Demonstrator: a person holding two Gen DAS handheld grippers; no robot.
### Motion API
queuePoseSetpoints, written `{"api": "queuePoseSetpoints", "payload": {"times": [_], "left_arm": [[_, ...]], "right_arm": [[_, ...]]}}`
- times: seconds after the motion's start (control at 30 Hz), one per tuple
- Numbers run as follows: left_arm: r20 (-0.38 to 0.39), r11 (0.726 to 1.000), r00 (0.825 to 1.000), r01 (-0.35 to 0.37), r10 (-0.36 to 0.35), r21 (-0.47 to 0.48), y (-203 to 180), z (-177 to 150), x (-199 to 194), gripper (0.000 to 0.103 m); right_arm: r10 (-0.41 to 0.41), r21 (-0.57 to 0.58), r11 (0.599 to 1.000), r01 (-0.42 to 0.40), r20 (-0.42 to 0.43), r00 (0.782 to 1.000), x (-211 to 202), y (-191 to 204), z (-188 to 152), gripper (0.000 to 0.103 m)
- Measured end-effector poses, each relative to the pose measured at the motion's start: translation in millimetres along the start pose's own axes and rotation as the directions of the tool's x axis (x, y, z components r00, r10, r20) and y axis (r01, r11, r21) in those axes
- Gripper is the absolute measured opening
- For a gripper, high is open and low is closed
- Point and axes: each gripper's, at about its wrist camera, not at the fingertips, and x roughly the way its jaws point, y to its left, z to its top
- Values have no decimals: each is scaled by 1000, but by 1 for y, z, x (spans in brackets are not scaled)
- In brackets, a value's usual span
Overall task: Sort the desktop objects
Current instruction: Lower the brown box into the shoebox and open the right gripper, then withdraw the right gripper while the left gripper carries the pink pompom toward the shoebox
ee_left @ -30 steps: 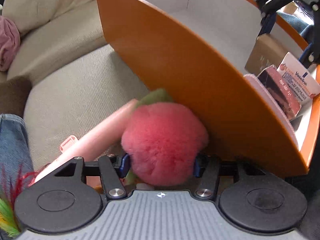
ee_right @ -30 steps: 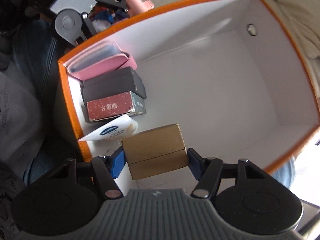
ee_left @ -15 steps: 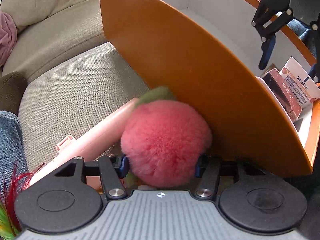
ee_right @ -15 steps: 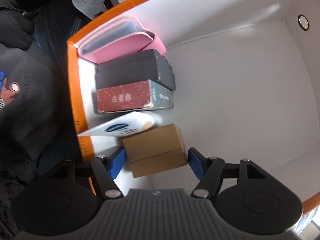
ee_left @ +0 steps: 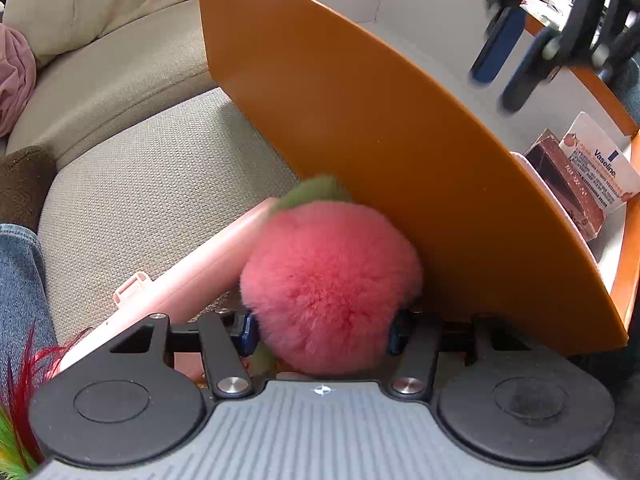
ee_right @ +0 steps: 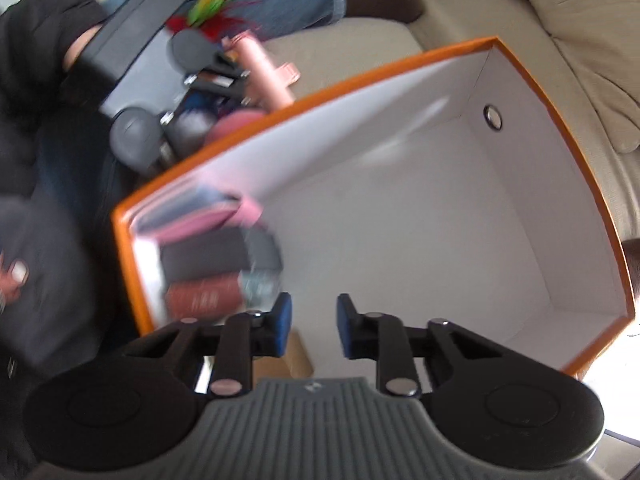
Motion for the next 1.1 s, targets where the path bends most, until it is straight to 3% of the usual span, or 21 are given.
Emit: {"api": "queuePoseSetpoints", "payload": {"times": [0.07,0.23,0.33,0.5,0.63,0.77,1.1], "left_arm": [[1,1000,1000,2,-2,-3,1,-1,-1,63],[6,1000,1000,11,-11,-14,4,-2,-2,63],[10,999,1000,19,-19,-26,6,-2,-2,63],[17,999,1000,22,-21,-27,7,-2,-2,62],[20,999,1000,25,-24,-30,7,-3,-2,62],[23,999,1000,22,-21,-27,7,-2,-1,62],[25,999,999,27,-26,-35,9,-2,-1,62]], "right_arm": [[12,-38,999,-12,-7,1000,19,-12,20,17],[100,-50,994,-102,-38,994,48,-17,20,16],[153,-65,986,-155,-31,988,50,-15,23,7],[157,-52,986,-158,-28,987,51,-19,26,8],[106,-11,994,-106,-35,994,34,-29,19,9],[71,20,997,-70,-91,993,33,-39,10,9],[240,17,970,-241,-186,953,67,-40,8,9]]}}
